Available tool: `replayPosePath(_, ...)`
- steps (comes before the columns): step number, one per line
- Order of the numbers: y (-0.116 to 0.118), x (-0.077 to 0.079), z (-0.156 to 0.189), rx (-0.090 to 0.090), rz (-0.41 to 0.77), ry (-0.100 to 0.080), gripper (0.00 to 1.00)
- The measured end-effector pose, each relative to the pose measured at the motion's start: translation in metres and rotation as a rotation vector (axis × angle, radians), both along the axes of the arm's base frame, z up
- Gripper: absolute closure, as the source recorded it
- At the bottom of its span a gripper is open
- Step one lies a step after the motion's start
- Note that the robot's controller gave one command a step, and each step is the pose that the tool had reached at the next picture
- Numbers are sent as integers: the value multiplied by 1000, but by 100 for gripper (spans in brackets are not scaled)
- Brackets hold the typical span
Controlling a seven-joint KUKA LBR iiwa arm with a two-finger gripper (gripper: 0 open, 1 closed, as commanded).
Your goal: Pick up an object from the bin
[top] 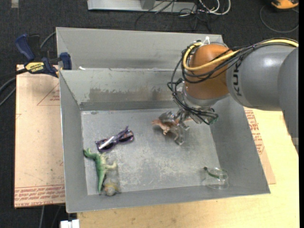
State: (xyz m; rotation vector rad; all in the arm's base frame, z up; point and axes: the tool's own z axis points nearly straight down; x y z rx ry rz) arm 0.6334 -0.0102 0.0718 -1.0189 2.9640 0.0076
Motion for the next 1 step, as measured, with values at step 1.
replayPosePath(1,0,0,0,0,0,0,100)
